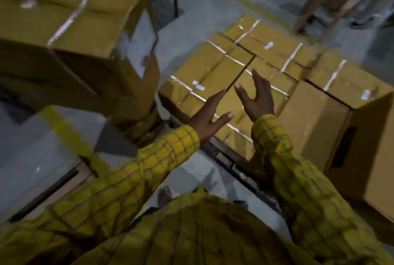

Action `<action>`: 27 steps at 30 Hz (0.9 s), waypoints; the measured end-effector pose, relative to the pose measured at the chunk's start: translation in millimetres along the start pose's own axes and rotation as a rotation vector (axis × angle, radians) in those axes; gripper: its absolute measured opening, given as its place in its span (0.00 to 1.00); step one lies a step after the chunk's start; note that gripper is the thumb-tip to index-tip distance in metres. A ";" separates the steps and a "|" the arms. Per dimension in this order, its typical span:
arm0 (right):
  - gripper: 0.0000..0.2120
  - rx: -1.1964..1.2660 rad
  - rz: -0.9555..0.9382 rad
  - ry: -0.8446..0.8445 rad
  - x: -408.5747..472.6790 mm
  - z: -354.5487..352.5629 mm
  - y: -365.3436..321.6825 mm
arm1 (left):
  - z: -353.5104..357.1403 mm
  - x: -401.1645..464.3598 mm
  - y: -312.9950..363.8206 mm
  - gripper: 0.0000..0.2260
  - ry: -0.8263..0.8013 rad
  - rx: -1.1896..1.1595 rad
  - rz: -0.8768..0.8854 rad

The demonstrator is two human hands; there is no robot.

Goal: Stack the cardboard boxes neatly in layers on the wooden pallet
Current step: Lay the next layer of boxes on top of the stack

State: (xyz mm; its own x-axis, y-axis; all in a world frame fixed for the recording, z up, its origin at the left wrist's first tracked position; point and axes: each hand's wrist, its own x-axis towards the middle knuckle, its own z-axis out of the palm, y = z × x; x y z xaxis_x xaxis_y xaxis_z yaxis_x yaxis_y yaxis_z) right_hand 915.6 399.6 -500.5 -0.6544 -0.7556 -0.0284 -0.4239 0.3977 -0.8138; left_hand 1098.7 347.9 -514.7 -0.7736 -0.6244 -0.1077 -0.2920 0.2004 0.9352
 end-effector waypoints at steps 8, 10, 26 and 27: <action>0.30 0.058 -0.206 -0.201 10.8 117.6 -122.3 | -122.9 -77.0 -50.8 0.30 0.234 -0.127 -0.008; 0.30 0.075 -0.235 -0.263 12.7 139.7 -144.2 | -141.9 -83.9 -59.7 0.30 0.271 -0.144 -0.036; 0.44 0.440 0.008 -0.485 176.6 217.0 -183.4 | -167.7 -37.9 -93.4 0.15 1.098 -0.313 -0.347; 0.42 0.472 0.038 -0.506 189.8 218.6 -186.2 | -167.2 -29.7 -91.4 0.13 1.188 -0.327 -0.365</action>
State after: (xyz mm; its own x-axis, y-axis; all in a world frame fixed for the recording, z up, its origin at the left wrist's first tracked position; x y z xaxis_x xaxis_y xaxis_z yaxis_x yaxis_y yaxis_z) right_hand 1007.2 68.4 -481.3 -0.2421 -0.9411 -0.2361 -0.0131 0.2464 -0.9691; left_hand 1242.4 221.9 -540.6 0.3448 -0.9238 -0.1665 -0.0986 -0.2121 0.9723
